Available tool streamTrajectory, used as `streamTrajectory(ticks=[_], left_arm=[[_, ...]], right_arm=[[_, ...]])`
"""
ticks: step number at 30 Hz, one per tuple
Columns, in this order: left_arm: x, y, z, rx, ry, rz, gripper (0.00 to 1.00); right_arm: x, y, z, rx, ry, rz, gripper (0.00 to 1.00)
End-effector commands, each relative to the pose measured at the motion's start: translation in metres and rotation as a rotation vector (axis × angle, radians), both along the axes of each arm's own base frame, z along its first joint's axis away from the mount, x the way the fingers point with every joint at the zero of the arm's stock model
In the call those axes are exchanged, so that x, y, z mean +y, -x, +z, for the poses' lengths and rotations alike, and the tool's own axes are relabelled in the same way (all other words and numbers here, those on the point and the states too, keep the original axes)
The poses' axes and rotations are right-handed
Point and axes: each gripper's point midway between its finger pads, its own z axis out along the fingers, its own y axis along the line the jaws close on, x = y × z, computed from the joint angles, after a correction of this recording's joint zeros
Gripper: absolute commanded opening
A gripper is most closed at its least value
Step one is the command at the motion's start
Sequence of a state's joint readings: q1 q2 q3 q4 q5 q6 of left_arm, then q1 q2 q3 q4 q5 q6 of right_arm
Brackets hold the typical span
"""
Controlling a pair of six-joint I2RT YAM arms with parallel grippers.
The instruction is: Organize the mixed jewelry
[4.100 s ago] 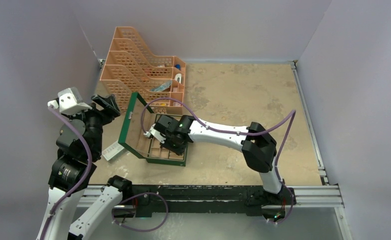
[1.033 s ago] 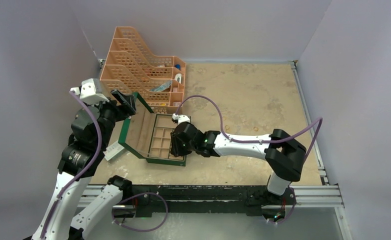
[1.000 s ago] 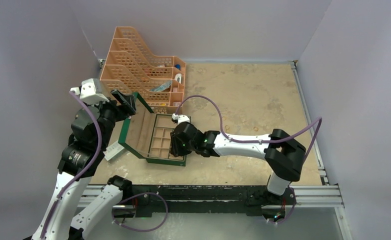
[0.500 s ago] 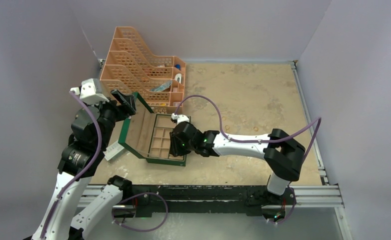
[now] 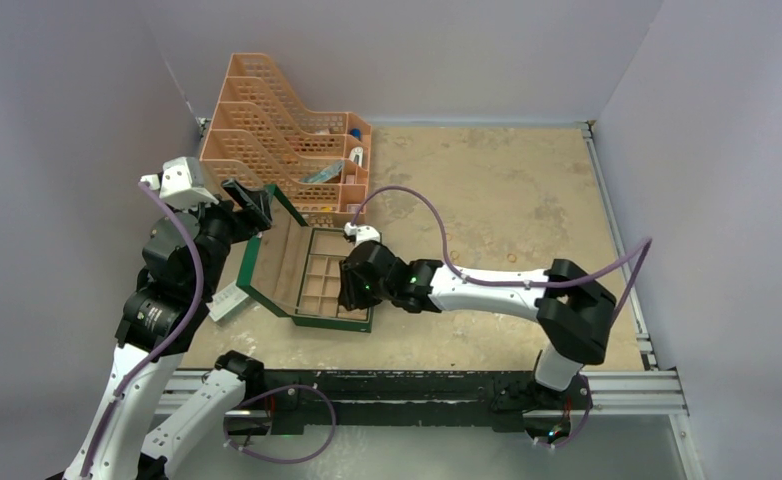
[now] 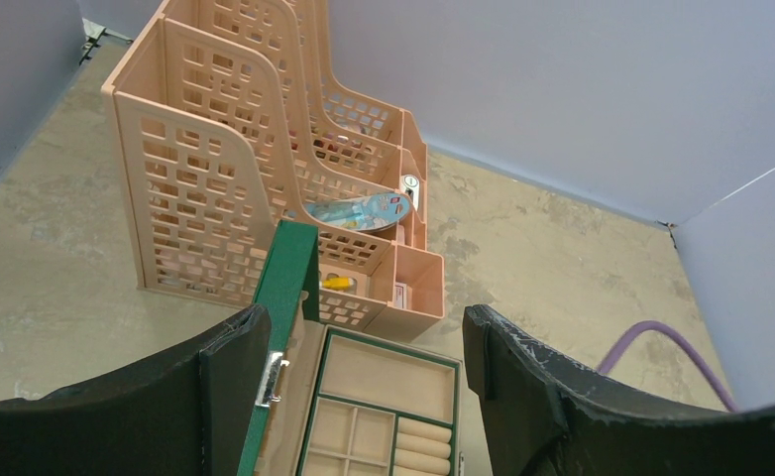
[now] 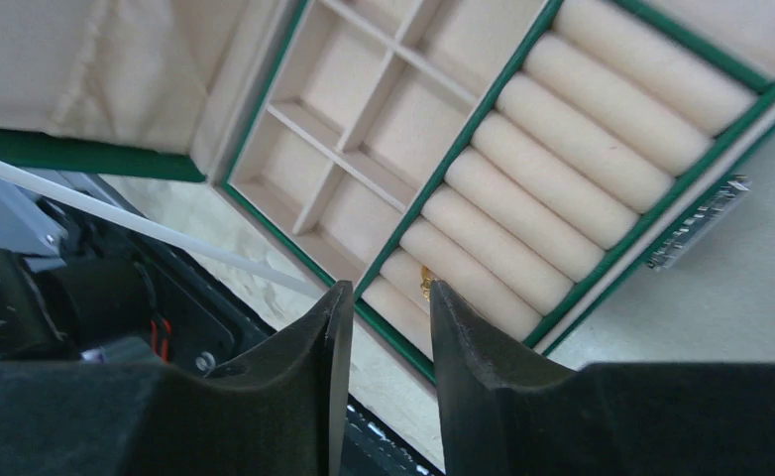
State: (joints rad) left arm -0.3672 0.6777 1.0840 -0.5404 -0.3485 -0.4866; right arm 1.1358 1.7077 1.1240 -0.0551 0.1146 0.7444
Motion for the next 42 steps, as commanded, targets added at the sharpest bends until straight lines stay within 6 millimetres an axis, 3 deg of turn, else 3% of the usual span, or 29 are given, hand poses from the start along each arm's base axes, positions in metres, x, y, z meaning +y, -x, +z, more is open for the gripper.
streamTrajectory(ticks=[1,5,9,13,19,21,23,24,31,35,42], left_arm=[[-0.001,-0.001,0.013,-0.043,0.006,-0.006,0.71],[-0.005,0.001,0.014,-0.043,0.019,-0.031,0.71],[-0.018,0.006,0.016,-0.04,0.024,-0.106,0.72],[-0.046,0.018,0.017,-0.047,-0.008,-0.298,0.74],[-0.107,0.062,0.009,-0.048,-0.108,-0.777,0.77],[-0.122,0.075,0.0,-0.039,-0.08,-0.887,0.78],[-0.131,0.085,-0.005,-0.036,-0.062,-0.965,0.79],[-0.133,0.088,-0.007,-0.032,-0.059,-0.988,0.79],[-0.135,0.101,-0.012,-0.04,-0.058,-1.017,0.79],[-0.138,0.106,-0.014,-0.039,-0.054,-1.039,0.79],[-0.144,0.109,-0.024,-0.005,-0.048,-1.053,0.79]], right_arm=[[-0.002,-0.024,0.082,-0.122,-0.153,-0.13,0.39],[-0.03,-0.042,0.1,-0.172,-0.17,-0.286,0.45],[-0.079,-0.072,0.095,-0.125,-0.153,-0.48,0.46],[-0.138,-0.098,0.087,-0.049,-0.157,-0.672,0.38],[-0.21,-0.117,0.08,-0.069,-0.151,-0.896,0.41],[-0.228,-0.123,0.07,-0.074,-0.112,-0.942,0.45],[-0.244,-0.128,0.056,-0.066,-0.051,-0.993,0.59],[-0.251,-0.13,0.049,-0.061,-0.018,-1.007,0.6],[-0.273,-0.141,0.006,-0.043,0.158,-0.984,0.57],[-0.274,-0.155,-0.004,-0.067,0.207,-0.919,0.51],[-0.268,-0.171,-0.035,-0.083,0.353,-0.728,0.5]])
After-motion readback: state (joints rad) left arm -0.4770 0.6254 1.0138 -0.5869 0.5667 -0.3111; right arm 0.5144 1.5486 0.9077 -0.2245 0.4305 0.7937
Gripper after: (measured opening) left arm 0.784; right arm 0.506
